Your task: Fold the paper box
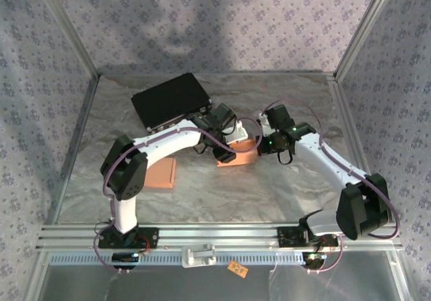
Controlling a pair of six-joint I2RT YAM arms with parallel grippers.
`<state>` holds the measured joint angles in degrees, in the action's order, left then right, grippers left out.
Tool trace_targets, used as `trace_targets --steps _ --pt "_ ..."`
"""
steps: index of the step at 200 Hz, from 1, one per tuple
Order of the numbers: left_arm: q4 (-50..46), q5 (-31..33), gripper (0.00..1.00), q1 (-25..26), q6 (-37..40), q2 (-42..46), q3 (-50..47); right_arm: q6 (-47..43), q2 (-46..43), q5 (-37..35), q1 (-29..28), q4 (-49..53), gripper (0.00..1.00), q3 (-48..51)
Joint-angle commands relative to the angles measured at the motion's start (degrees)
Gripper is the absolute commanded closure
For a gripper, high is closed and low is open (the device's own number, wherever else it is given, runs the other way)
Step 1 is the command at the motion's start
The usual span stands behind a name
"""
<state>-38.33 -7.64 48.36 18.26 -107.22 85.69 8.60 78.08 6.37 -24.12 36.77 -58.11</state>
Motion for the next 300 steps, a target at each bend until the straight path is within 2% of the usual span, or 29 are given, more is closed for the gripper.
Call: trace_targets --steps 1,65,87,123,148,180,207,300 --pt "1.01 1.43 0.37 -0.10 -3.80 3.39 -0.10 1.55 -0.16 -3.78 -1.57 2.76 1.00 -0.91" --pt "2.50 0.77 0.34 -0.12 -7.25 6.73 -2.98 3.24 0.65 -6.62 -3.48 3.48 1.00 -2.20" --pt "0.50 3.98 0.34 -0.22 -8.80 7.00 -1.55 3.61 0.76 -6.80 -3.70 3.72 1.00 -2.36" --pt "-4.63 5.21 0.38 -1.44 -17.10 10.61 -1.39 3.88 1.49 -7.16 -4.06 4.65 1.00 -3.58" --pt "-9.93 5.98 0.44 -2.07 -24.46 13.28 -2.34 3.96 2.12 -7.47 -4.36 5.14 1.00 -4.25" --pt "-15.11 1.29 0.48 -3.58 -31.38 13.84 -1.12 4.31 2.45 -7.60 -4.70 5.91 1.00 -4.87" --pt "-18.78 -1.06 0.55 -3.84 -32.89 11.99 0.63 4.39 2.75 -7.45 -4.80 6.21 1.00 -5.17" --pt "-17.22 -0.91 0.66 -4.64 -30.67 6.16 4.82 4.48 2.47 -7.40 -4.97 6.36 1.00 -4.87"
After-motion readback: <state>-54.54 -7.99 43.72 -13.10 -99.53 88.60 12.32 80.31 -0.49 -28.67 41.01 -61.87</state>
